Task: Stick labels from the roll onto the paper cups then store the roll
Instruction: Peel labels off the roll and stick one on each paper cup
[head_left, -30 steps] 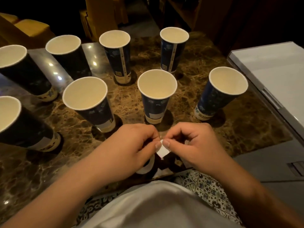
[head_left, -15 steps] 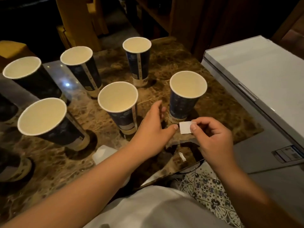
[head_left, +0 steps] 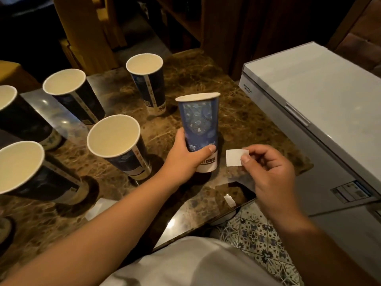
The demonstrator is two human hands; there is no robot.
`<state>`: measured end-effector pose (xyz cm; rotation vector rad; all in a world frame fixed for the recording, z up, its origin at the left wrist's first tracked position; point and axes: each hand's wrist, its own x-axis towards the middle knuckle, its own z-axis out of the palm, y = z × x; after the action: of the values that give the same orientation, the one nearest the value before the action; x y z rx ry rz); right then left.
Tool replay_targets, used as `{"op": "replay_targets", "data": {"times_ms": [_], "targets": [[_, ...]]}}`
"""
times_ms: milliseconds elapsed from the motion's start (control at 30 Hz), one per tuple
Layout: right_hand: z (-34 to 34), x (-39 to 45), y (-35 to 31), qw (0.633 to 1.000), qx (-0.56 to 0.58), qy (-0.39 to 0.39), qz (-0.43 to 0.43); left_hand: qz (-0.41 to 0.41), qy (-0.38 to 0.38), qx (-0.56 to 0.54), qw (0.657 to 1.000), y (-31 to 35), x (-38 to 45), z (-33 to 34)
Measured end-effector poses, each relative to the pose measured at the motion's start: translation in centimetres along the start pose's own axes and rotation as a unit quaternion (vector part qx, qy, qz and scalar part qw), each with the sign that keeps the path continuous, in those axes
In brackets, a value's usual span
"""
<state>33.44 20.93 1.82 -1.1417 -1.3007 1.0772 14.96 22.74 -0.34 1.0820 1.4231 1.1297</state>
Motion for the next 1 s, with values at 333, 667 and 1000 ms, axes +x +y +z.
{"op": "replay_targets", "data": {"times_ms": [333, 667, 1000], "targets": [[2.9, 0.4, -1.1, 0.993, 0.072, -0.035, 0.085, -0.141, -0.088, -0.183, 0.969, 0.8, -3.2, 0.1], [4.0, -0.5, -0.4, 0.996, -0.015, -0.028, 0.082, -0.122, -0.078, -0.169, 0.975, 0.6, -4.4, -0.4], [2.3, 0.9, -1.2, 0.967, -0.216, -0.121, 0.068, -0.115, -0.151, -0.207, 0.960, 0.6, -4.8, -1.7]]}}
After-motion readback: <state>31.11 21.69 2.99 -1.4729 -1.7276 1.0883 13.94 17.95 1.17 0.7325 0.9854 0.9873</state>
